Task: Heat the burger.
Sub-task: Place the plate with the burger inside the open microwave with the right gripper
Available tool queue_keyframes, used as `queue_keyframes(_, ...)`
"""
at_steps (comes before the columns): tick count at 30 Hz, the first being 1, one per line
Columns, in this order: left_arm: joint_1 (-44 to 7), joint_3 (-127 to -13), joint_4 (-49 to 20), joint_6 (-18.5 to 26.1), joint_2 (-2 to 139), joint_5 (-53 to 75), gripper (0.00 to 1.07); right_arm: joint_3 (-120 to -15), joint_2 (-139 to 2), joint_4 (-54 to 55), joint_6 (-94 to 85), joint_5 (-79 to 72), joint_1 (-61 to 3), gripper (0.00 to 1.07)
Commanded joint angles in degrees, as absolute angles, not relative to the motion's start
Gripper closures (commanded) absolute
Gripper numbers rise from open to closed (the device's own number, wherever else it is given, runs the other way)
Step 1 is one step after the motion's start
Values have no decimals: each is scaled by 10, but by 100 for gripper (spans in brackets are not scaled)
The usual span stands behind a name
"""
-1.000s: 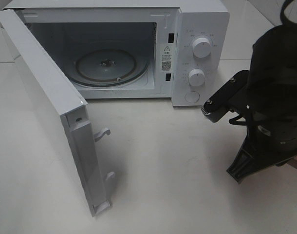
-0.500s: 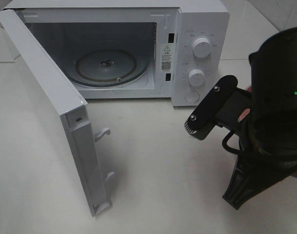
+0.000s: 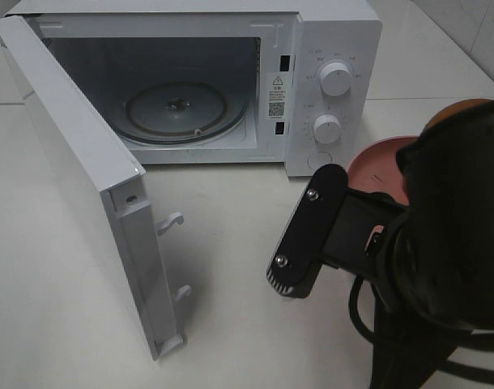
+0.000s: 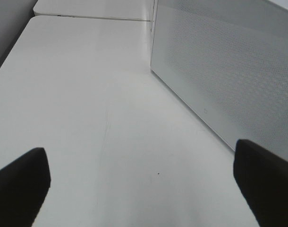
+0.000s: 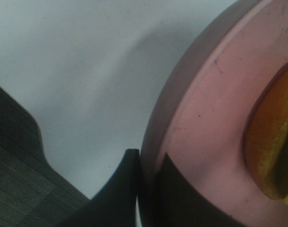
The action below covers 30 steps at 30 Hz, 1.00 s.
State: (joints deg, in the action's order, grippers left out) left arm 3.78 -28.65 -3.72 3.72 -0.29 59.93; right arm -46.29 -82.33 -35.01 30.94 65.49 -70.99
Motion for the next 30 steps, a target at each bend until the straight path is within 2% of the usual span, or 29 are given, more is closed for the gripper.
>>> queue_keyframes(1,41,-285,-41,36,-17,595,9,-460,-820,-389,274,677,-723,106)
queue_keyframes(14,41,-285,-41,36,-17,595,9,-460,-820,-409,148,624,-729,107)
queue_keyframes(30,41,-285,-41,36,-17,595,9,-461,-820,-413,75,588,-717,107)
